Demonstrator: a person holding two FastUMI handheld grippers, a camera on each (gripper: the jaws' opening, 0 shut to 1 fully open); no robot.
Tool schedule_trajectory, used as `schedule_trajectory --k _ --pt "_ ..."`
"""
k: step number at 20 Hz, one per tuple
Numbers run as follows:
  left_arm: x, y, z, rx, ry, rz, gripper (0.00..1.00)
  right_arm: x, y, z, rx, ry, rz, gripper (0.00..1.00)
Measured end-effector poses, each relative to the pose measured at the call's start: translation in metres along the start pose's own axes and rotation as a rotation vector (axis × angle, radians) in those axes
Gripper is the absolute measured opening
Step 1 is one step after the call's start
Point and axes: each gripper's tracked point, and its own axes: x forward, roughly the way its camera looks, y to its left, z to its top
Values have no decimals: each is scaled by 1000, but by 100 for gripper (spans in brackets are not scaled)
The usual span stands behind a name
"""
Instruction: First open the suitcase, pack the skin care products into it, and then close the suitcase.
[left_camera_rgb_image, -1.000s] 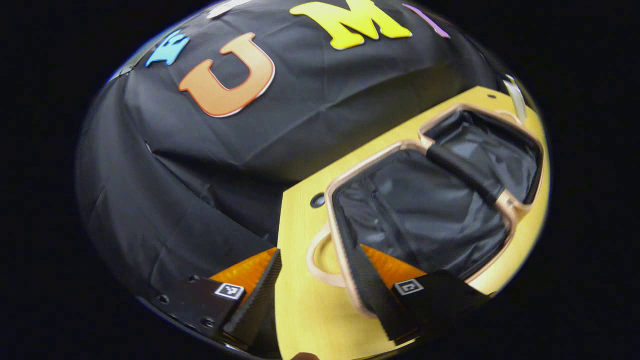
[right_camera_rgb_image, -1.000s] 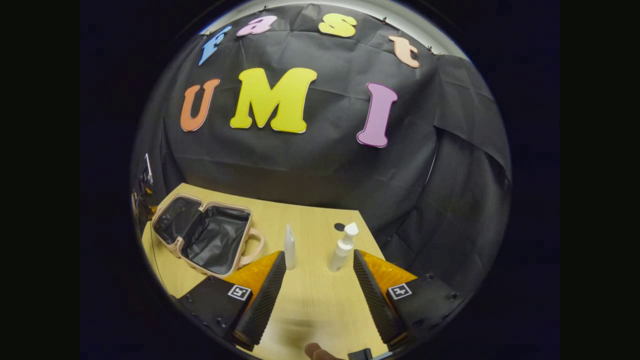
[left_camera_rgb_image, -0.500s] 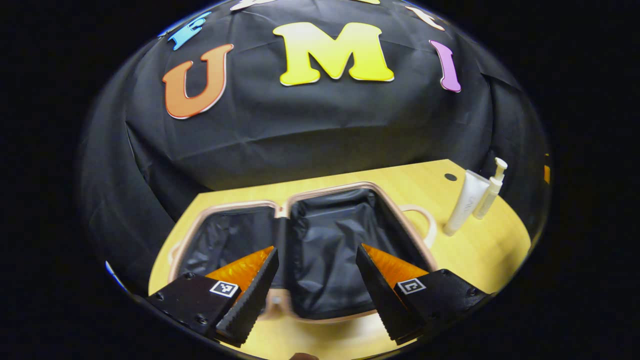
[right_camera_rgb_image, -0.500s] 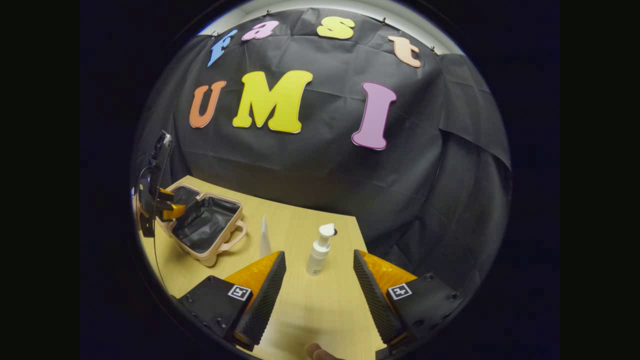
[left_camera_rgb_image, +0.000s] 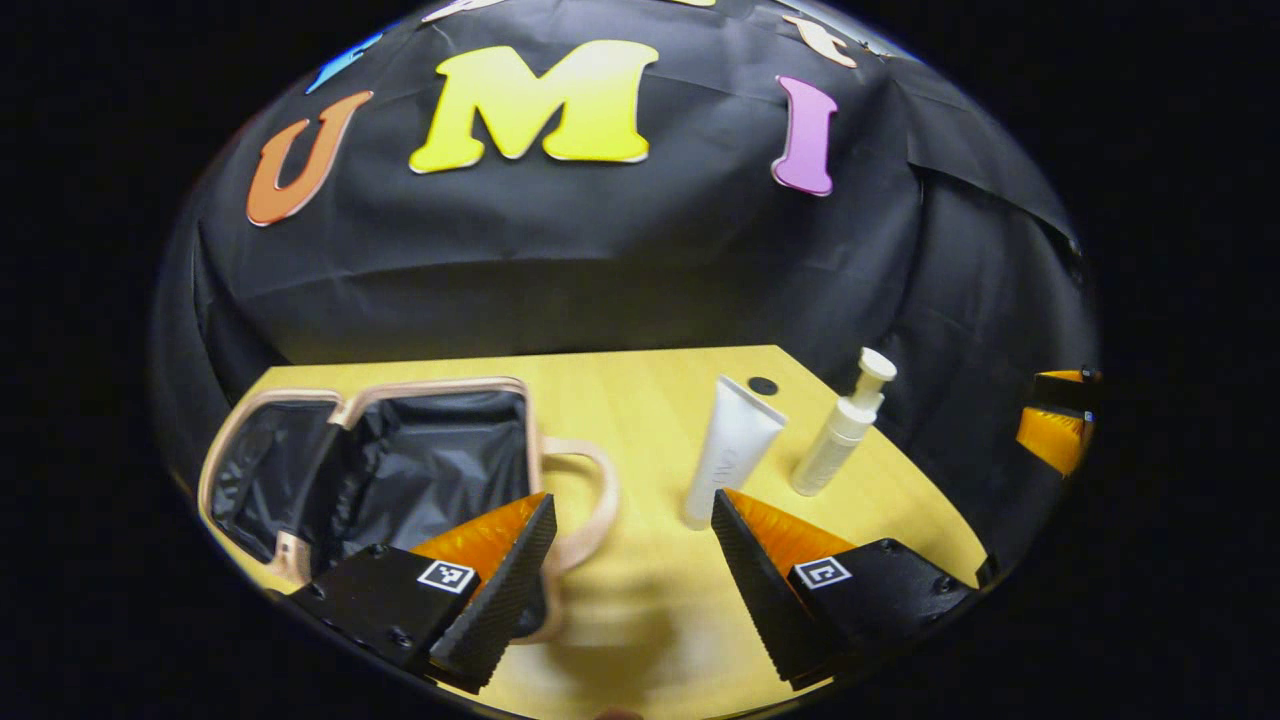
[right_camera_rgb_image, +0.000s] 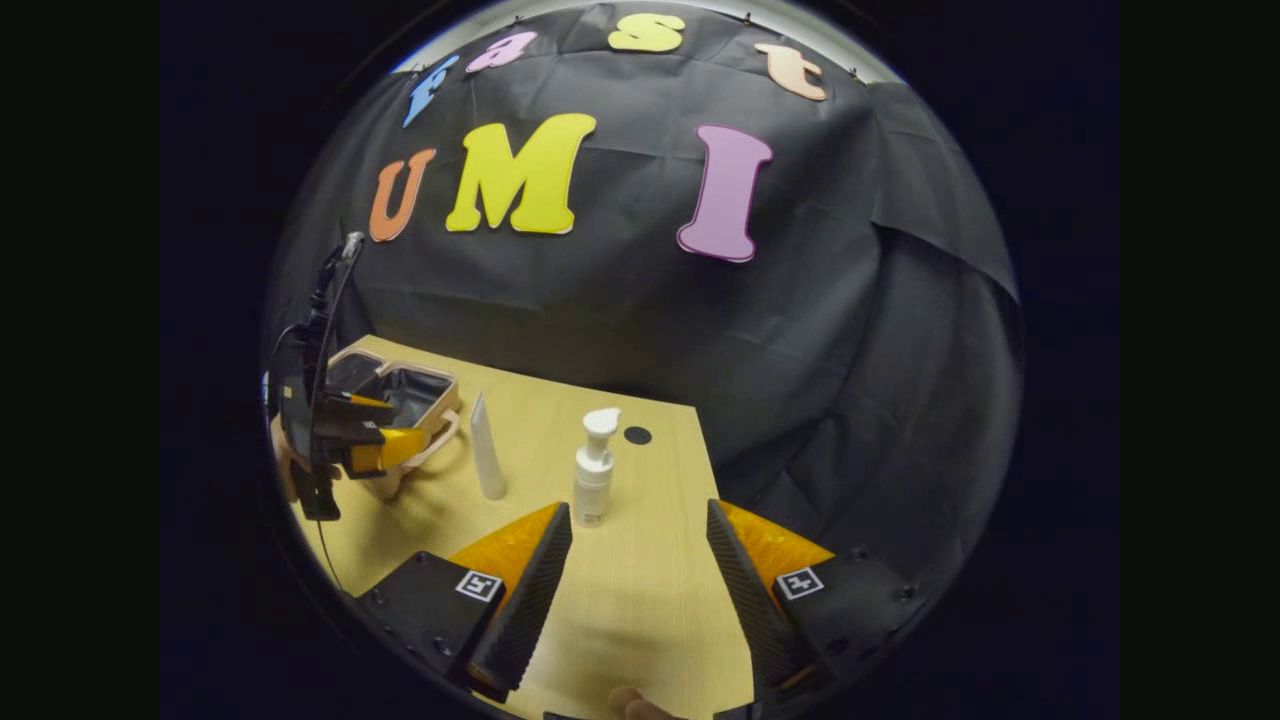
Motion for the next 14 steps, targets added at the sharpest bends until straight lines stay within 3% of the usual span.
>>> schedule_trajectory --k 2,5,6,7,9,10,12,14 --pt "21 -29 -8 7 16 -48 100 10 -6 -8 -4 17 13 80" --pt "62 -47 -14 -9 35 -43 96 22 -15 -18 -8 39 34 81" --pt "72 -48 -16 -12 44 -30 83 27 -18 -19 -9 44 37 81" --pt "83 -46 -18 -10 50 -13 87 30 -20 -22 -13 50 39 81" --pt "106 -37 -23 -2 65 47 71 41 -27 -27 -14 61 50 81" --pt "109 -37 -25 0 77 59 66 44 -28 -30 -9 65 54 82" --pt "113 -35 -21 24 51 77 48 50 -27 -33 3 71 68 82" --pt "117 -30 -18 40 28 130 46 53 -25 -33 8 67 86 81"
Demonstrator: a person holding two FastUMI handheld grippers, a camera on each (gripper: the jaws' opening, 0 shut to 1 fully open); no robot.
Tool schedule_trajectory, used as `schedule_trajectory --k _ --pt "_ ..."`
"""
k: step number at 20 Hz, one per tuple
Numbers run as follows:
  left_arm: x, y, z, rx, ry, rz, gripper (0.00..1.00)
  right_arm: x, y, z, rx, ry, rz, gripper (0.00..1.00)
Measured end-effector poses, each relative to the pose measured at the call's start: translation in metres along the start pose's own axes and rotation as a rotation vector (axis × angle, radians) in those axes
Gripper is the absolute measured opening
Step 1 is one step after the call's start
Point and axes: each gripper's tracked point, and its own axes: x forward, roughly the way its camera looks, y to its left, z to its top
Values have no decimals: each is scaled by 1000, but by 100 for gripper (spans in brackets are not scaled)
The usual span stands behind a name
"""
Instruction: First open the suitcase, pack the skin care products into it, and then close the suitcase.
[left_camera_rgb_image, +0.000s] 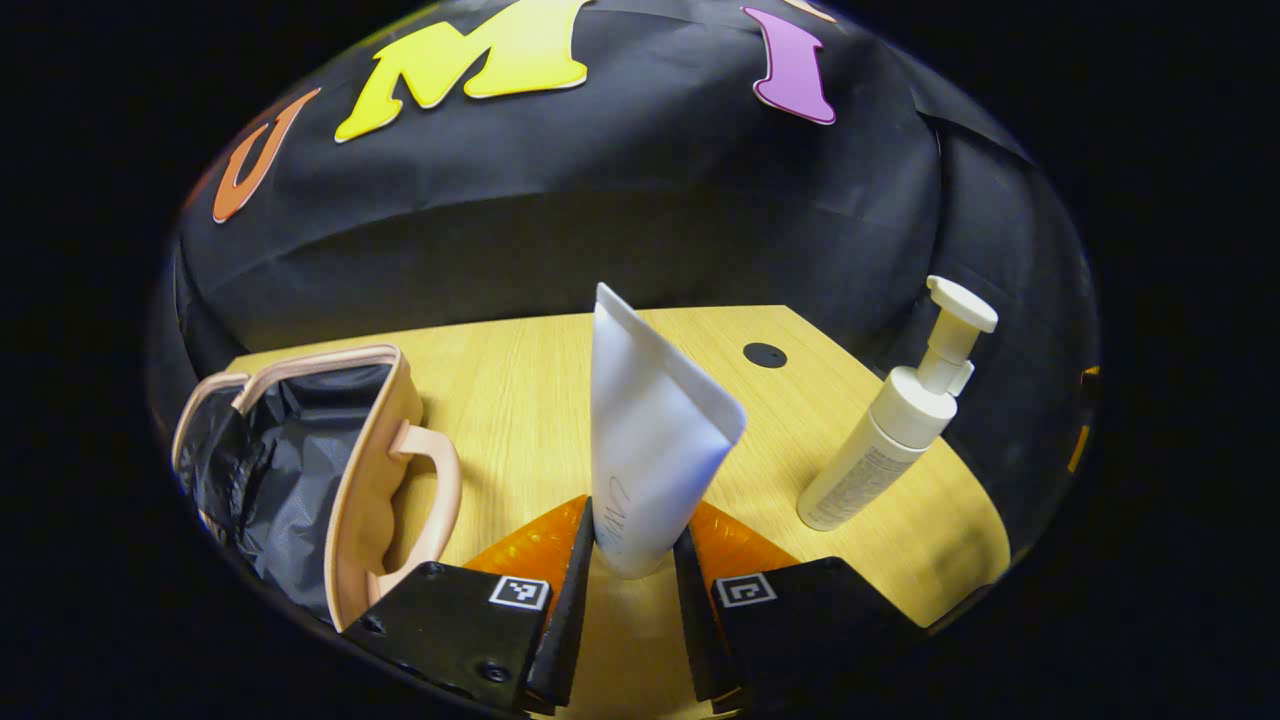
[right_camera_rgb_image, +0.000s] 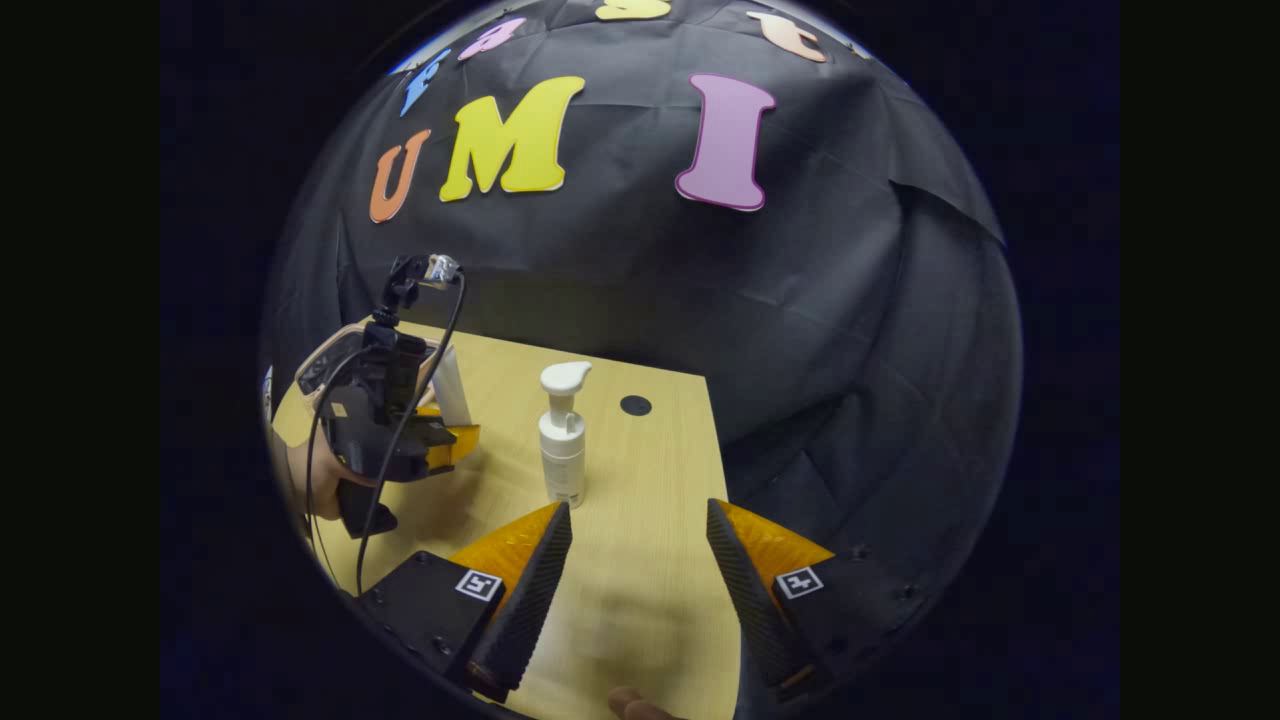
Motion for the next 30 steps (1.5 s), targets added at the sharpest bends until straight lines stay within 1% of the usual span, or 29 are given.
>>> schedule_trajectory --k 1,2,3,4,5,6,7,9,12,13,16,17,18,19,20,21,22,23,24,25,26,28,29,30 --pt "-1 2 0 -6 0 26 43 3 2 0 1 -2 14 81" --pt "-1 1 0 -11 -3 39 48 10 3 0 1 -2 25 82" --pt "-1 2 0 -23 -4 54 40 25 9 5 5 1 44 81" --pt "-3 4 -1 -48 7 68 36 42 24 13 15 3 71 81" --pt "-5 3 -2 -56 16 63 39 50 29 15 18 2 83 81" --pt "-9 2 -4 -62 27 53 34 58 33 15 18 0 95 81" --pt "-15 3 -5 -70 33 56 31 67 39 17 19 -3 103 81" --pt "-29 4 1 -104 17 43 31 85 50 21 18 -18 123 81" --pt "-53 16 7 -100 16 77 29 115 62 19 18 -11 134 82" --pt "-62 21 8 -88 24 88 29 121 64 16 23 -4 133 81" --pt "-87 23 14 -100 16 80 29 136 68 5 31 14 127 81" --pt "-95 25 14 -100 17 76 29 139 72 1 35 20 137 75" --pt "-103 27 14 -91 19 73 29 143 76 1 27 29 124 65" --pt "-111 30 17 -69 14 70 29 147 77 1 18 28 112 61" --pt "-117 32 18 -60 8 64 29 146 82 1 24 29 122 61" --pt "-124 35 21 -58 1 57 29 149 82 0 28 31 104 60" --pt "-131 38 23 -53 -9 54 29 152 83 -2 35 38 101 57" --pt "-139 45 26 -42 -15 57 29 154 82 0 53 22 90 54" --pt "-147 50 28 -34 -20 56 34 157 82 0 59 16 82 54" --pt "-153 55 30 -30 -23 55 29 159 83 2 59 9 73 54" --pt "-159 61 32 -28 -27 54 33 163 85 4 61 -2 66 54" --pt "-166 74 34 -26 -27 62 34 164 83 2 67 -27 56 54" --pt "-169 81 34 -28 -27 68 34 166 84 2 74 -34 51 54" --pt "-171 87 34 -33 -29 78 29 165 83 3 83 -37 42 54"
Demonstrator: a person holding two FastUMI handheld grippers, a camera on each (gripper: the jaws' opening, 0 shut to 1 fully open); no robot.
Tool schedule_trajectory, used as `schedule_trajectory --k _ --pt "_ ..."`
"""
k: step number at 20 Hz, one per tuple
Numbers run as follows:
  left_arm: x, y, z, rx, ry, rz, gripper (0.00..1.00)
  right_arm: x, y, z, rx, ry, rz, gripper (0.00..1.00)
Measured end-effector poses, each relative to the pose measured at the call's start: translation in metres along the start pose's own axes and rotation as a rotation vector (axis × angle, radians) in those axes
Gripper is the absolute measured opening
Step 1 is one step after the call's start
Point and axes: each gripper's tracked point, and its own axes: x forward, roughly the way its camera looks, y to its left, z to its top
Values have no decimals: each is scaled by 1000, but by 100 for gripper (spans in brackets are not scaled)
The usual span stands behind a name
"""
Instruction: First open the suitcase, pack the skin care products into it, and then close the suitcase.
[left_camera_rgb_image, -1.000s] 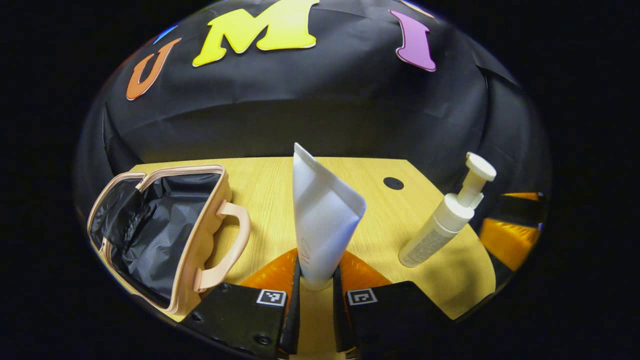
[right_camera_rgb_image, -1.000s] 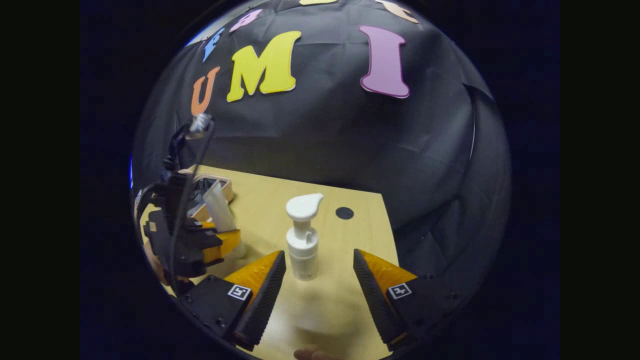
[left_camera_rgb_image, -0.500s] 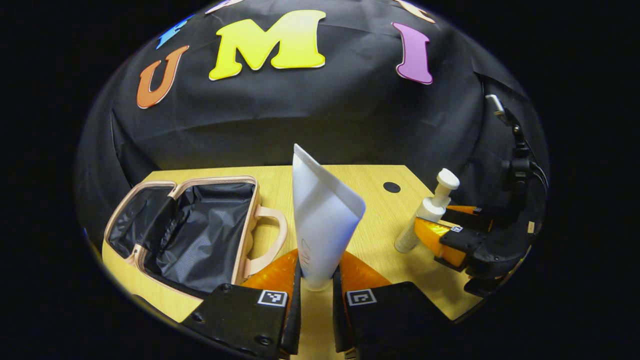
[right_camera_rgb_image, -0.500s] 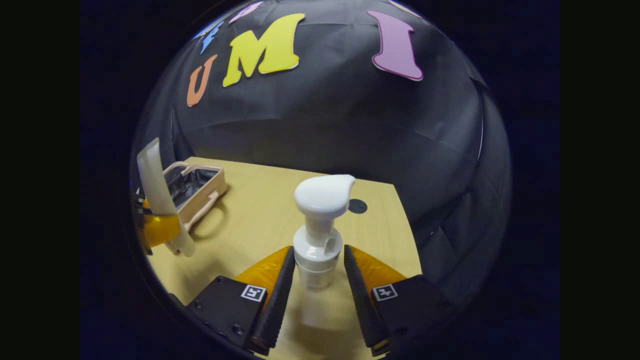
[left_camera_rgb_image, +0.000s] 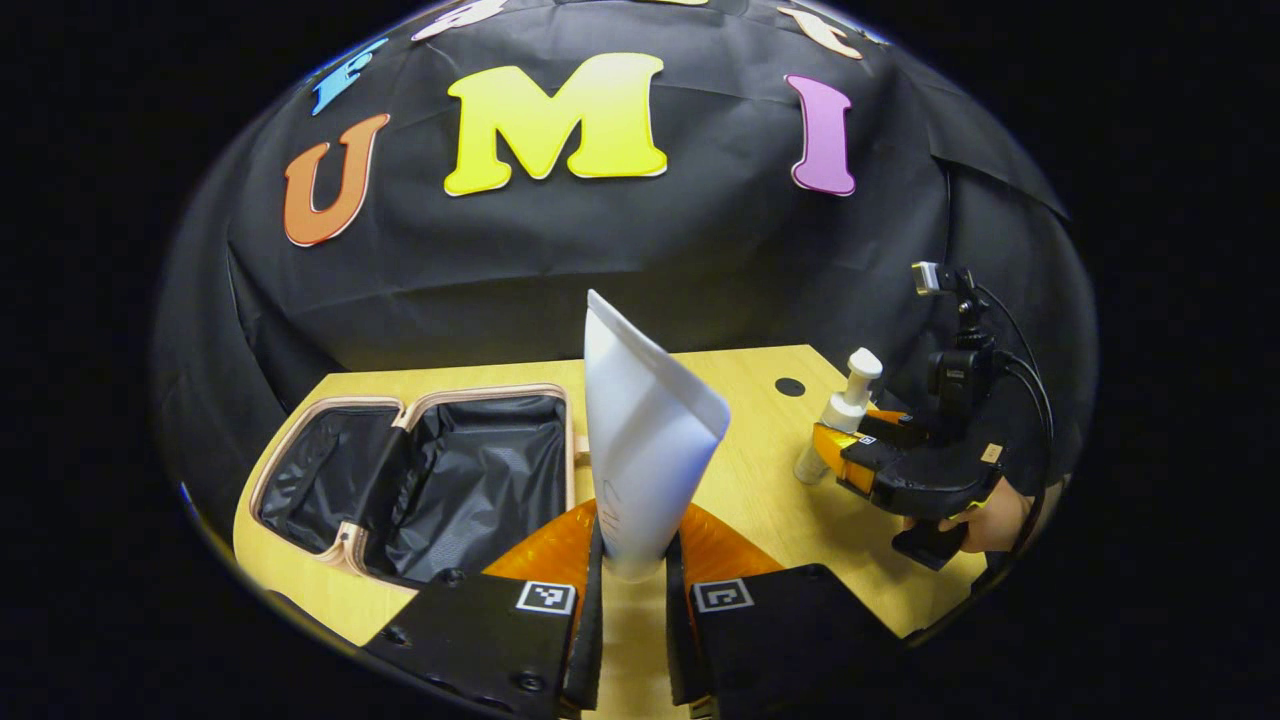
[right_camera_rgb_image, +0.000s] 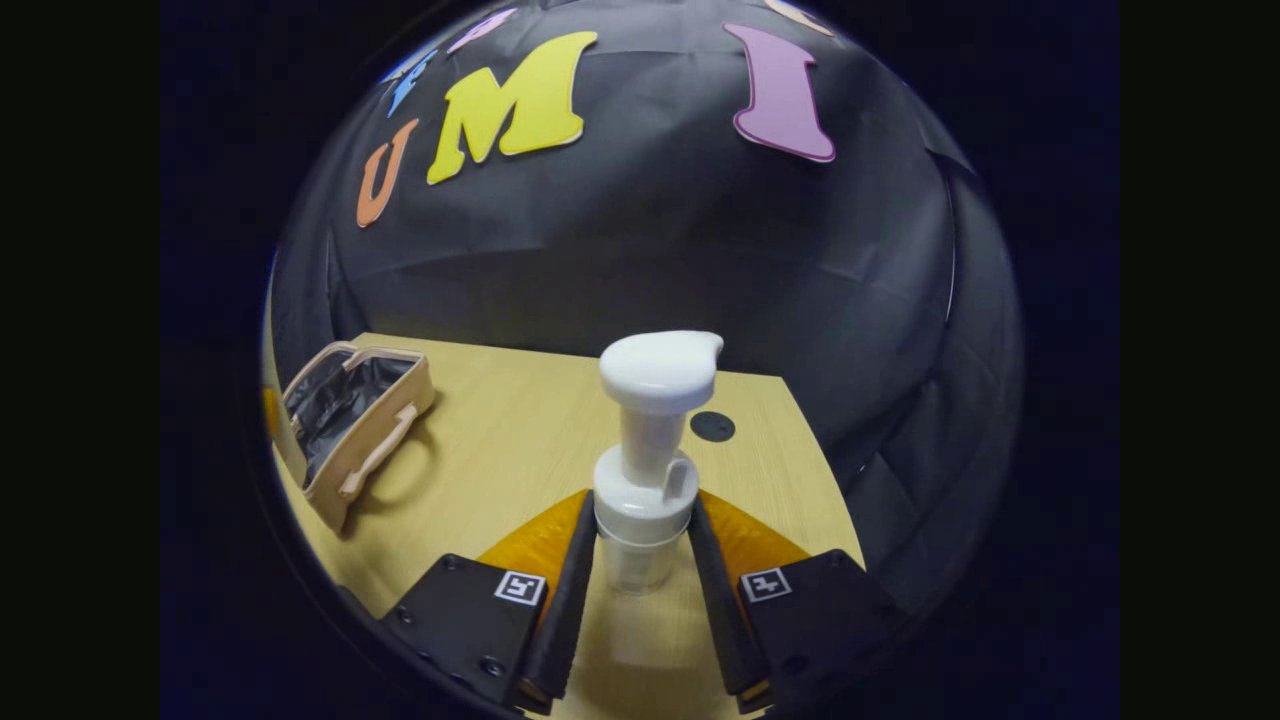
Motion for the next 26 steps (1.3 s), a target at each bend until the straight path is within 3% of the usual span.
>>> schedule_trajectory --k 4,8,13,15,18,22,23,24,26 --pt "0 25 4 -15 -2 18 29 -8 9 0 15 28 -2 49" --pt "-5 69 1 23 6 24 29 -74 43 19 -28 -2 11 49" --pt "1 131 -20 -4 57 45 29 -130 95 34 -37 -14 35 49" --pt "6 154 -38 -35 112 58 33 -141 115 37 -3 -7 42 49" --pt "20 185 -66 -86 214 82 29 -158 145 44 12 -10 40 49" --pt "41 189 -91 -106 327 21 29 -177 186 69 46 -24 39 49" --pt "43 189 -93 -106 348 19 34 -181 192 74 46 -30 41 49" --pt "45 188 -93 -101 362 19 29 -184 196 79 42 -43 36 49" --pt "47 188 -96 -89 406 28 29 -187 201 86 28 -66 21 49"
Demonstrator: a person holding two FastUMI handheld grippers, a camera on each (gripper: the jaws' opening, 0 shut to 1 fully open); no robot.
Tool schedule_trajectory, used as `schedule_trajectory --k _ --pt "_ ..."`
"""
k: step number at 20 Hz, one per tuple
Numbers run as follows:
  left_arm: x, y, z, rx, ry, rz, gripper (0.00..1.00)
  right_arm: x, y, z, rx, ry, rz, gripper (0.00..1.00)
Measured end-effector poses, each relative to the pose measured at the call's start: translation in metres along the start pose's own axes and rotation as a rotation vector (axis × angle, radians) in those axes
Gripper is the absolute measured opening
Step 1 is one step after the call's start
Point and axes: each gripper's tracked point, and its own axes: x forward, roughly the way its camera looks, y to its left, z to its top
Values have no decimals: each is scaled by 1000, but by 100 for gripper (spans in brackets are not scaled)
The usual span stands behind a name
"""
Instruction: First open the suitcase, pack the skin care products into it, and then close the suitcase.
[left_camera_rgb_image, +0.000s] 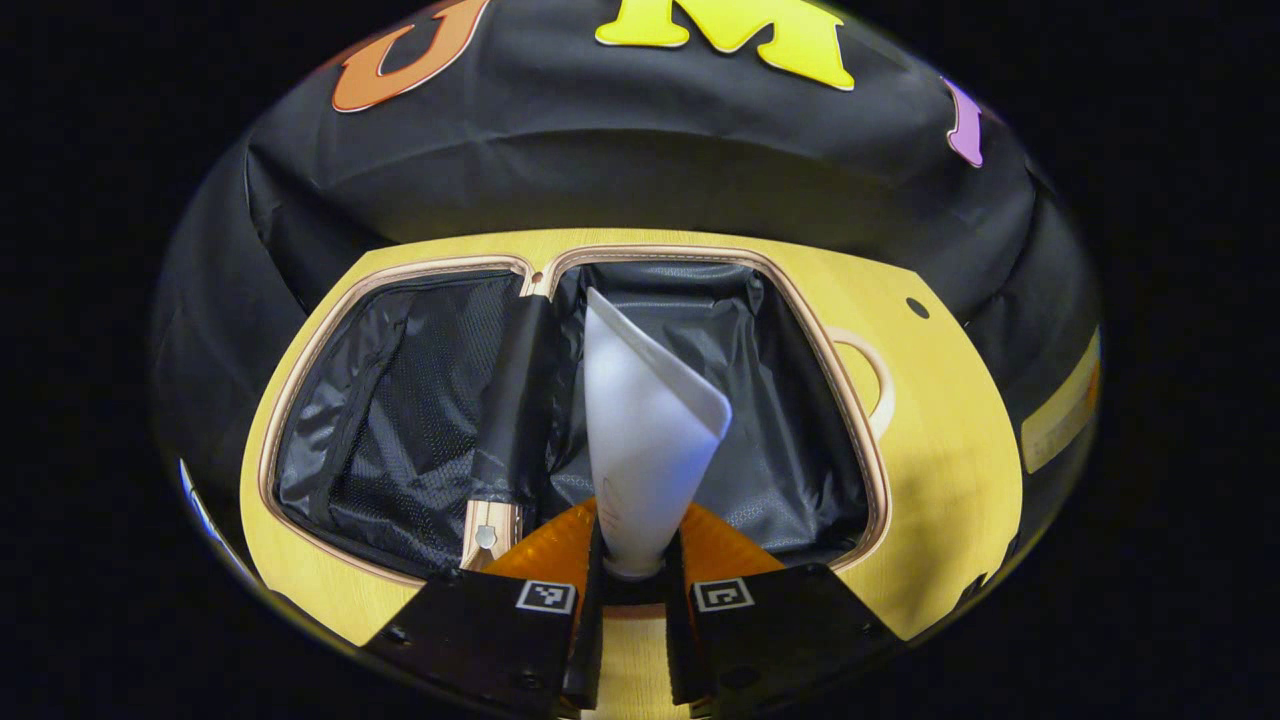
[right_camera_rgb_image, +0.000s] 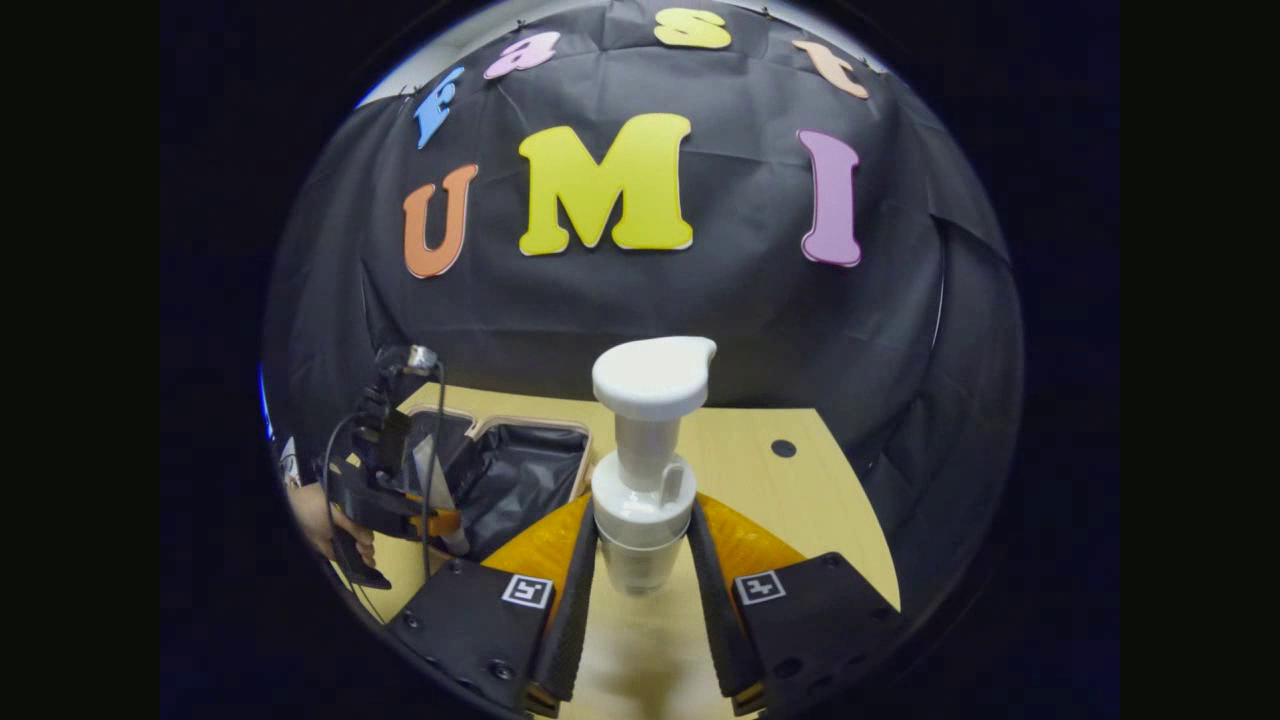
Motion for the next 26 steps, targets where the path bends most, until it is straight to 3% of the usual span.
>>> schedule_trajectory --k 2,3,12,16,17,20,23,26 --pt "7 0 -1 26 34 9 33 -1 5 2 -9 -1 -3 49" --pt "12 1 -8 30 80 20 29 -3 6 -1 -19 7 -6 49" --pt "32 0 19 50 76 45 30 -5 17 -14 -57 43 -3 49" --pt "40 -1 25 77 79 48 41 -5 22 -14 -60 49 7 49" --pt "47 1 21 73 93 53 35 -5 23 -16 -64 53 8 49" --pt "50 3 -5 -10 182 45 37 -6 22 -20 -60 62 6 49" --pt "52 4 -4 -14 165 29 36 -5 23 -24 -57 74 7 49" --pt "42 1 7 -13 113 8 45 -1 33 -26 -55 90 31 49"
